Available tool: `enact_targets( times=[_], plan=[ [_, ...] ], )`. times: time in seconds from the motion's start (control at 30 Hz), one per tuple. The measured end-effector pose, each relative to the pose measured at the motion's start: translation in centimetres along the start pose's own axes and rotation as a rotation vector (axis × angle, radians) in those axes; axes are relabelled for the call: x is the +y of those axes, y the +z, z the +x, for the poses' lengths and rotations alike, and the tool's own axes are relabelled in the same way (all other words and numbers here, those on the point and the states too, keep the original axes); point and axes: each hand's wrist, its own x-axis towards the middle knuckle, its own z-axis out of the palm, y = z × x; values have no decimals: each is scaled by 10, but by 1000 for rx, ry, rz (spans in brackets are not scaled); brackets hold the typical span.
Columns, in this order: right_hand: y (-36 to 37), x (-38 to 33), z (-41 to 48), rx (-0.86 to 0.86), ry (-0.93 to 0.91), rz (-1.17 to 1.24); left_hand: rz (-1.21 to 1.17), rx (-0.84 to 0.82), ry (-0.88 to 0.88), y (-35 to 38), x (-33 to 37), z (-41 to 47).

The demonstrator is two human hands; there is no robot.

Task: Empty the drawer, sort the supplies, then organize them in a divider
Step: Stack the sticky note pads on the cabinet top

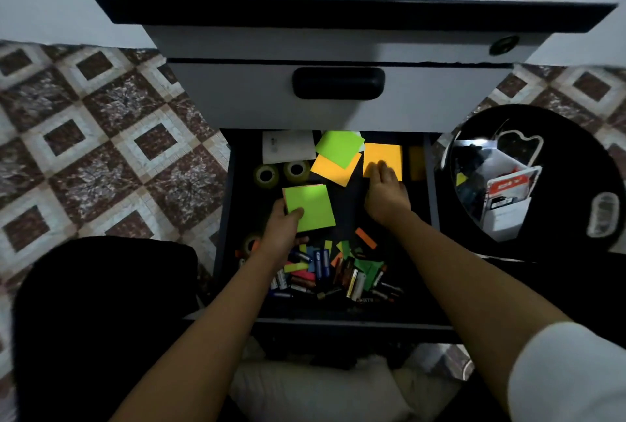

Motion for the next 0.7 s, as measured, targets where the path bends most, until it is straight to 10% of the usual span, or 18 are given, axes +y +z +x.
enact_targets(
  times=[0.57, 0.7],
  plan=[
    [20, -6, -37, 170, -84, -71, 2, -29, -2, 1, -2, -5],
    [3, 0, -16, -5, -140, -140, -4, -19, -4, -2, -1, -7]
  ],
)
